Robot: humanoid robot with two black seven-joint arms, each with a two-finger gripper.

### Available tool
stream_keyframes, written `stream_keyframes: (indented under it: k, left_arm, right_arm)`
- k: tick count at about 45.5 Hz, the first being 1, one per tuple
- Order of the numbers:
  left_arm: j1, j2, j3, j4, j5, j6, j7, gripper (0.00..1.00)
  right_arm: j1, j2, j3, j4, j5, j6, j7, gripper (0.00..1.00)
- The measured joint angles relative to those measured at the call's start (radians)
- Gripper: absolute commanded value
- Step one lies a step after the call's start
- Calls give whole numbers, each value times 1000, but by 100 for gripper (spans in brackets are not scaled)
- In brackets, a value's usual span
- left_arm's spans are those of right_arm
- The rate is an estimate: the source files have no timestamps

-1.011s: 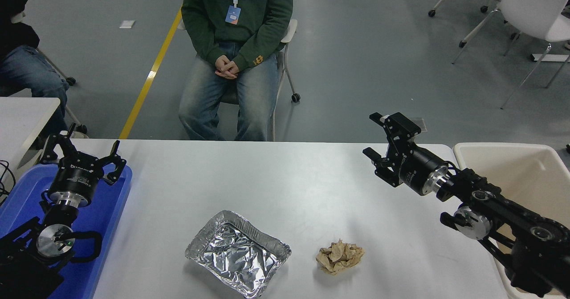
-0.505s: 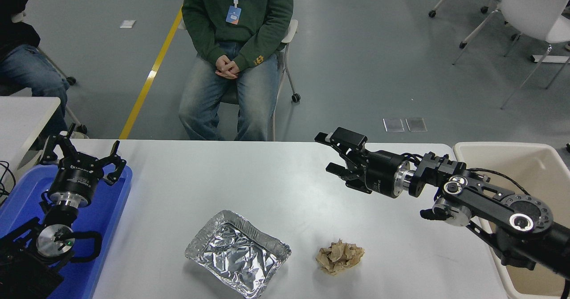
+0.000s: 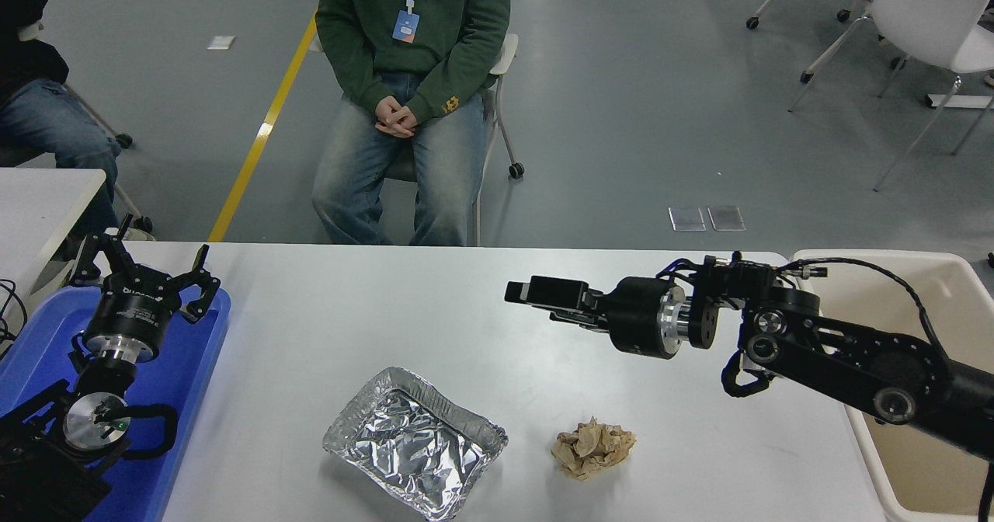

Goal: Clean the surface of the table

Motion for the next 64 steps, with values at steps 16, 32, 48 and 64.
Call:
stream_keyframes:
  k: [16, 32, 48, 64]
  left_arm:
    - [0, 0, 0, 0, 0, 0, 0, 100]
    - [0, 0, 0, 0, 0, 0, 0, 100]
    - [0, 0, 0, 0, 0, 0, 0, 100]
    - [1, 0, 0, 0, 0, 0, 0, 100]
  right_arm:
    - [44, 89, -148, -52, -210, -12, -7, 99]
    - [56, 248, -186, -226, -258, -85, -11, 99]
    - [47, 388, -355, -406, -268, -266, -8, 98]
    - [22, 433, -486, -563, -264, -405, -4, 98]
